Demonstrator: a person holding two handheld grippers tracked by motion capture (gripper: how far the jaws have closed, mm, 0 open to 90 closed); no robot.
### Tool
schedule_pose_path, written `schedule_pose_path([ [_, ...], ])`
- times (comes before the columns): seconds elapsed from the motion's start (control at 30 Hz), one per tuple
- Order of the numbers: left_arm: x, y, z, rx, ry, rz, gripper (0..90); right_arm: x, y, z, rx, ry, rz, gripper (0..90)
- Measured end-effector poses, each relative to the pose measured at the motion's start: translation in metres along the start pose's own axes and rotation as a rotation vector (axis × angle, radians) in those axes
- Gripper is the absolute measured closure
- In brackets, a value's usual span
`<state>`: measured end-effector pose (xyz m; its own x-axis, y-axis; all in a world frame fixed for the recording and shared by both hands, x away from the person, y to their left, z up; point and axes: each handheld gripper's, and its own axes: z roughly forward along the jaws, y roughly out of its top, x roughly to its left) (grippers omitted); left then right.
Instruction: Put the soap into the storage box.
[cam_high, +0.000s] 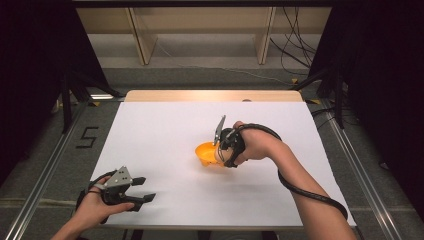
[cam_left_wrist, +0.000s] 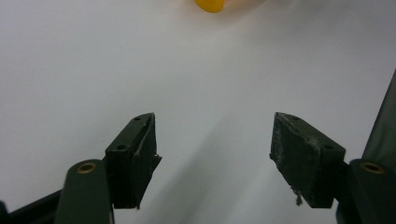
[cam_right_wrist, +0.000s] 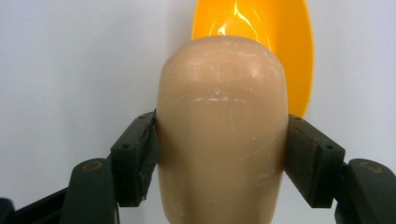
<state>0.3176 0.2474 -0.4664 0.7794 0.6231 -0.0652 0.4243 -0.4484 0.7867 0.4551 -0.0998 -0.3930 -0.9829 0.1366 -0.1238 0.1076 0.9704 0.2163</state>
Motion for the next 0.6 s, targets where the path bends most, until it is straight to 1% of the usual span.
schedule_pose_path([
  [0.03, 0.0000, -0.0001, 0.0000, 0.001, 0.000, 0.000, 31.4, -0.0005, 0.0006, 0.0003, -0.001, 0.001, -0.005, 33.8],
  [0.07, 0.0013, 0.0001, -0.0007, 0.014, 0.003, 0.016, 31.4, -0.0002, 0.0009, -0.0001, 0.006, -0.001, 0.004, 33.8],
  [0.13, 0.0013, 0.0001, -0.0006, 0.015, 0.003, 0.015, 31.4, -0.0013, 0.0024, 0.0009, -0.009, 0.004, -0.014, 33.8],
  [0.2, 0.0013, 0.0001, -0.0006, 0.016, 0.003, 0.016, 31.4, -0.0022, 0.0031, 0.0005, -0.001, -0.004, -0.012, 33.8],
  [0.23, 0.0013, 0.0001, -0.0006, 0.015, 0.003, 0.016, 31.4, -0.0022, 0.0035, 0.0005, -0.003, 0.001, -0.007, 33.8],
  [0.27, 0.0013, 0.0001, -0.0006, 0.015, 0.002, 0.017, 31.4, -0.0007, 0.0045, -0.0008, 0.009, 0.001, 0.015, 33.8],
  [0.3, 0.0013, 0.0001, -0.0006, 0.015, 0.002, 0.017, 31.4, -0.0037, 0.0047, 0.0003, -0.004, -0.001, -0.019, 33.8],
  [0.33, 0.0013, 0.0001, -0.0007, 0.015, 0.002, 0.017, 31.4, -0.0032, 0.0051, 0.0001, -0.004, -0.005, -0.012, 33.8],
  [0.37, 0.0013, 0.0001, -0.0007, 0.016, 0.004, 0.018, 31.4, -0.0021, 0.0054, -0.0008, 0.010, -0.003, 0.010, 33.8],
  [0.47, 0.0013, 0.0002, -0.0007, 0.014, 0.002, 0.016, 31.4, -0.0037, 0.0072, -0.0014, 0.001, -0.006, -0.002, 33.8],
  [0.5, 0.0012, 0.0002, -0.0006, 0.014, 0.003, 0.015, 31.4, -0.0031, 0.0076, -0.0022, 0.011, -0.006, 0.011, 33.8],
  [0.53, 0.0012, 0.0002, -0.0006, 0.014, 0.002, 0.017, 31.4, -0.0052, 0.0083, -0.0017, -0.006, -0.006, -0.014, 33.8],
  [0.57, 0.0012, 0.0002, -0.0006, 0.015, 0.002, 0.016, 31.4, -0.0038, 0.0097, -0.0028, 0.006, -0.005, 0.010, 33.8],
  [0.6, 0.0012, 0.0002, -0.0006, 0.014, 0.002, 0.015, 31.4, -0.0038, 0.0097, -0.0028, 0.006, -0.005, 0.010, 33.8],
])
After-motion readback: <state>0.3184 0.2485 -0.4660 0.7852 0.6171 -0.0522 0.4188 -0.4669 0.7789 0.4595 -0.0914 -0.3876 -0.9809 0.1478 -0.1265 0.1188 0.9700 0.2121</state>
